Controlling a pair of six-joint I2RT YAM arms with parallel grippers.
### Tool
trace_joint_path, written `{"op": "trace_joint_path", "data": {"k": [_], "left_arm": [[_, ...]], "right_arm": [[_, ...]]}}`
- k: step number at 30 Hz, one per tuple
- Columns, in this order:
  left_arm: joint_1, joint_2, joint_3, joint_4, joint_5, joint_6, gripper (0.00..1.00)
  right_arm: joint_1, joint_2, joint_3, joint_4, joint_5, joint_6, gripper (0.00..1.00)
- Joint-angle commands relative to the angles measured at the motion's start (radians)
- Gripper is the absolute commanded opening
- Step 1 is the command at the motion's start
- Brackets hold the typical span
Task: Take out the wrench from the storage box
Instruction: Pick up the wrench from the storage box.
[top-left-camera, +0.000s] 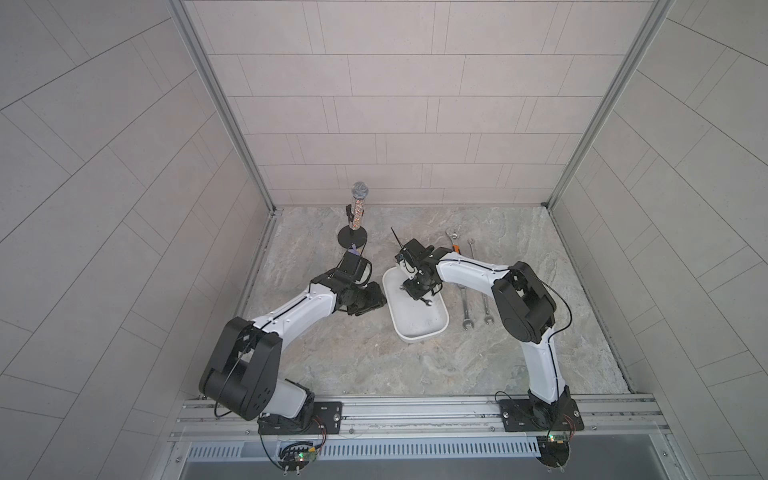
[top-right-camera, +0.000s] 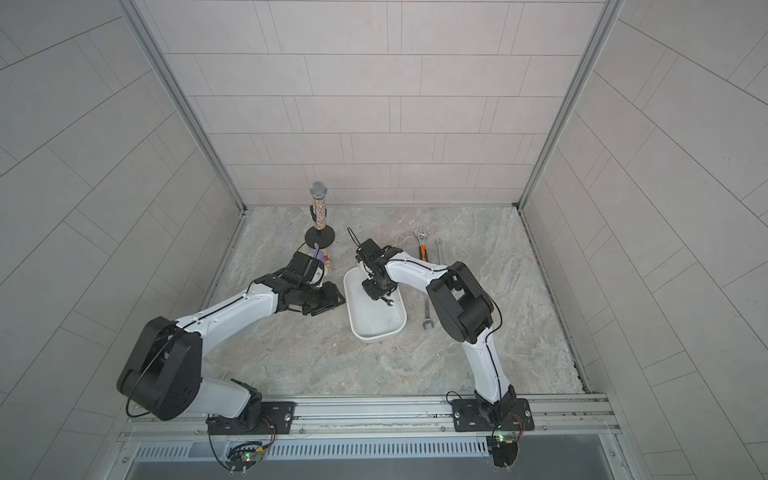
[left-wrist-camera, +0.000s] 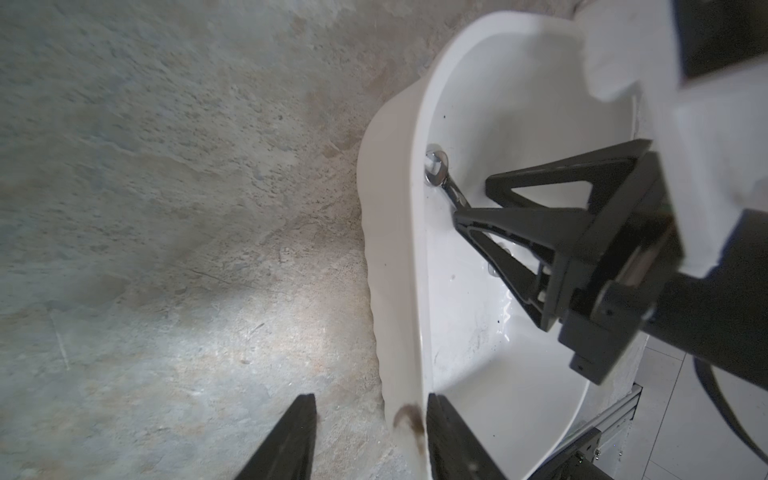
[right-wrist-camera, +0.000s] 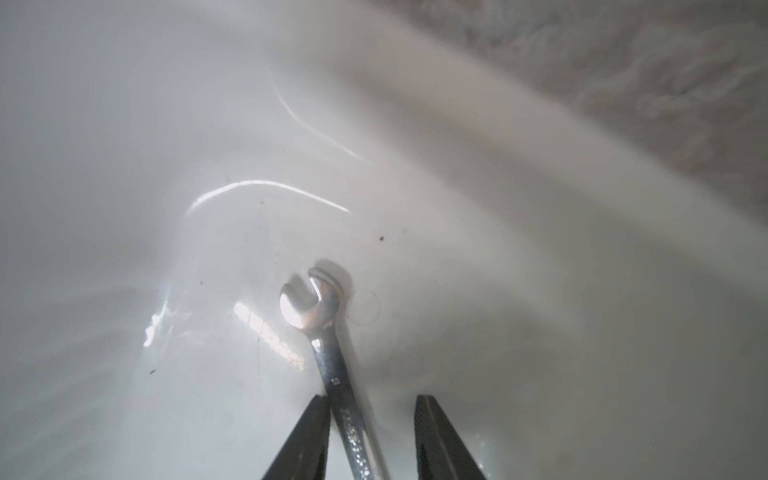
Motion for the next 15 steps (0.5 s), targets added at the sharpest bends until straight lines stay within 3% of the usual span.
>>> {"op": "trace_joint_path", "data": {"k": [1, 5, 9, 12, 15], "left_arm": [[0.004, -0.027, -0.011, -0.008, -0.001, 0.012, 0.49], [0.004, -0.022, -0.014, 0.006, 0.013, 0.002, 0.49], [0.004, -0.024, -0.014, 0.013, 0.016, -0.003, 0.49], [0.004, -0.025, -0.014, 0.018, 0.017, -0.008, 0.49], [0.004, -0.029, -0.015, 0.019, 0.019, -0.007, 0.49]], "right_arm": [[0.002, 0.026, -0.012, -0.044, -0.01, 0.007, 0.36], [0.011, 0.027, -0.036, -0.054, -0.008, 0.077, 0.27], [0.048, 0.016, -0.06, -0.073, 0.055, 0.256, 0.17], [0.067, 0.02, -0.063, -0.083, 0.072, 0.362, 0.17], [0.074, 0.03, -0.035, -0.107, 0.088, 0.385, 0.17]]}}
